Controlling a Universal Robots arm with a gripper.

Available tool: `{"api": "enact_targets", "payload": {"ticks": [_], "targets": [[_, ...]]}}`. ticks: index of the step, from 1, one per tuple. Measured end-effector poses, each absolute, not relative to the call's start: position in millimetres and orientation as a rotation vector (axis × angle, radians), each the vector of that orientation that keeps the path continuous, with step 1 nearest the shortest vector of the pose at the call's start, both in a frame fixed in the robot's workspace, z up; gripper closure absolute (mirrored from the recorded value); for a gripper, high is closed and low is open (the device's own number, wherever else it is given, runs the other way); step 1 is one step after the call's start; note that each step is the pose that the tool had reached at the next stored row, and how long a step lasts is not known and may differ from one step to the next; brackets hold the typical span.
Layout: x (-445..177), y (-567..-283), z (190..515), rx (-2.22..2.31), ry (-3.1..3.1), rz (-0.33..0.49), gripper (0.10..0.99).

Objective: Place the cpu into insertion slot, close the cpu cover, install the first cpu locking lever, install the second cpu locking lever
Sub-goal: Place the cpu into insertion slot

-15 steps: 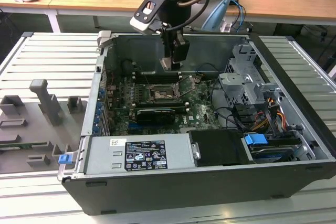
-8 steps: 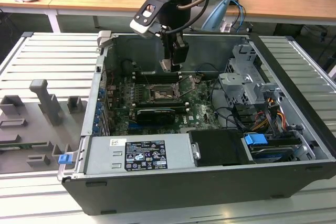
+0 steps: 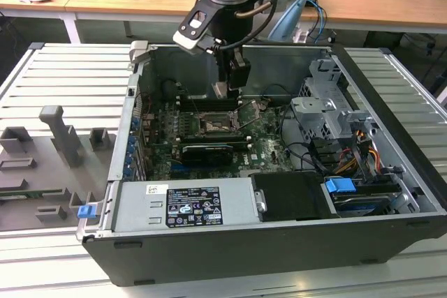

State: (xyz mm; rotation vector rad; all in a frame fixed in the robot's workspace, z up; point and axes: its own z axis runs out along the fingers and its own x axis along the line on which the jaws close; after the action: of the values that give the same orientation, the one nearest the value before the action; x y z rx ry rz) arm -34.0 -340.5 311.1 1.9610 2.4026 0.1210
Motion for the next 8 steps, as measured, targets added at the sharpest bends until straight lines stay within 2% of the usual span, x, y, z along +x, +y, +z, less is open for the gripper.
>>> {"api": "enact_targets", "payload": {"ticks": [8], "targets": [[-34,-340,299,2.015,2.356,0.119,0.557]]}}
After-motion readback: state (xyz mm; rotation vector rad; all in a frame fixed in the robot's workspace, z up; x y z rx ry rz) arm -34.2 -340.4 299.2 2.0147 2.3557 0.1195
